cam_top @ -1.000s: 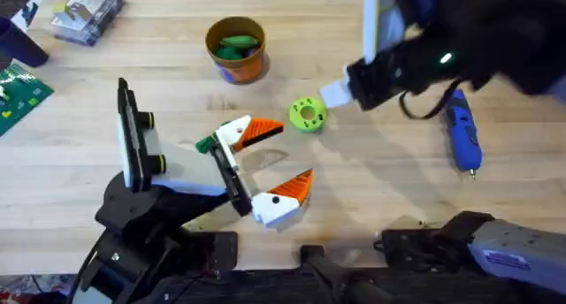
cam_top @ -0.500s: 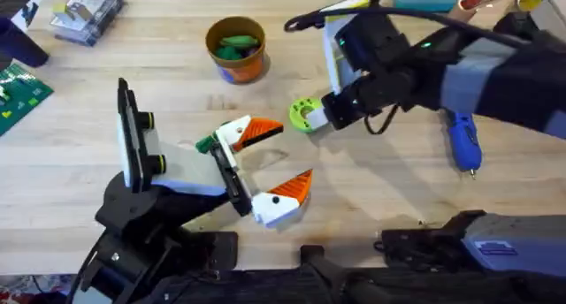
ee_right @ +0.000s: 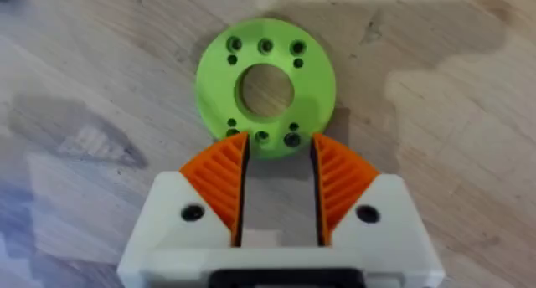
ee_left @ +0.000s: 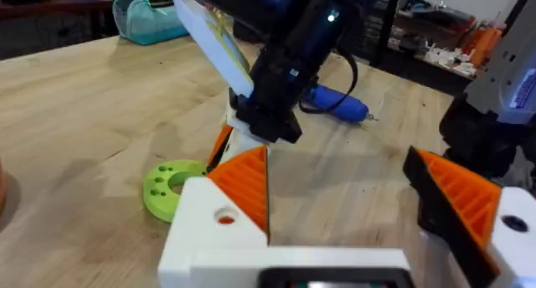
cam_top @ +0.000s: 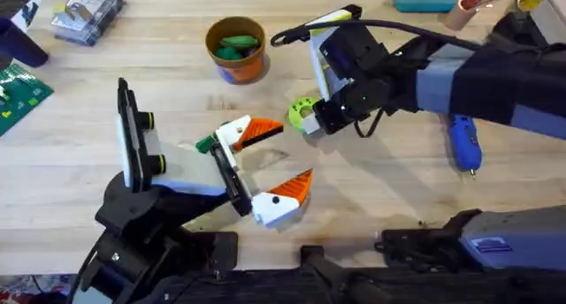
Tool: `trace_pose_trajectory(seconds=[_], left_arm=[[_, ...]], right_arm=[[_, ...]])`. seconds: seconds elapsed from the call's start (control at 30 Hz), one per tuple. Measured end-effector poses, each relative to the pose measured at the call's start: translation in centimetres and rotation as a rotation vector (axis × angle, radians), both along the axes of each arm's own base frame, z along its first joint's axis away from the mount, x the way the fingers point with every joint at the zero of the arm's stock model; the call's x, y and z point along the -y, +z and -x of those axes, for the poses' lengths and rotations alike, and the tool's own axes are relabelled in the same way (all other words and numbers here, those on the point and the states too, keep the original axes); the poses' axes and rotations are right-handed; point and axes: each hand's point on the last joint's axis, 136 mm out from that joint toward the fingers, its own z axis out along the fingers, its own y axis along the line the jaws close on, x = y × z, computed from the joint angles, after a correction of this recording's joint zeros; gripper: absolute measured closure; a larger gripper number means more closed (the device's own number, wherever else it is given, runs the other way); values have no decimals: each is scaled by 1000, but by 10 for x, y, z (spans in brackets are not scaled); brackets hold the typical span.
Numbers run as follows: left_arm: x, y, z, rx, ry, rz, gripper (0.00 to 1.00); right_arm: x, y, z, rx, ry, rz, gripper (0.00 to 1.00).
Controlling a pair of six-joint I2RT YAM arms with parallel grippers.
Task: Pick up the gripper from the table and insert it into the empty holder that is missing its gripper. Then pick up a screw, insert it into the mounting hole, and use the screwdriver to tighten it. Finally, clean up the table by picking up the vegetable and placing it into the bucket.
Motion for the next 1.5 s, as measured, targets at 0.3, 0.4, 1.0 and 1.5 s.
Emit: trace_pose_trajectory(seconds=[0.3,0.4,1.0,1.5], left_arm=[[0,0,0,0,0,0,10],[0,0,0,0,0,0,10],[0,0,0,0,0,0,10],[0,0,0,0,0,0,10]], right_arm=[[-3,1,-6,22,-2,-12,652],[-4,2,-7,28,-2,-16,653],[-1,0,-2,8,-1,-1,670],[-1,2,-9,37,-8,0,629]])
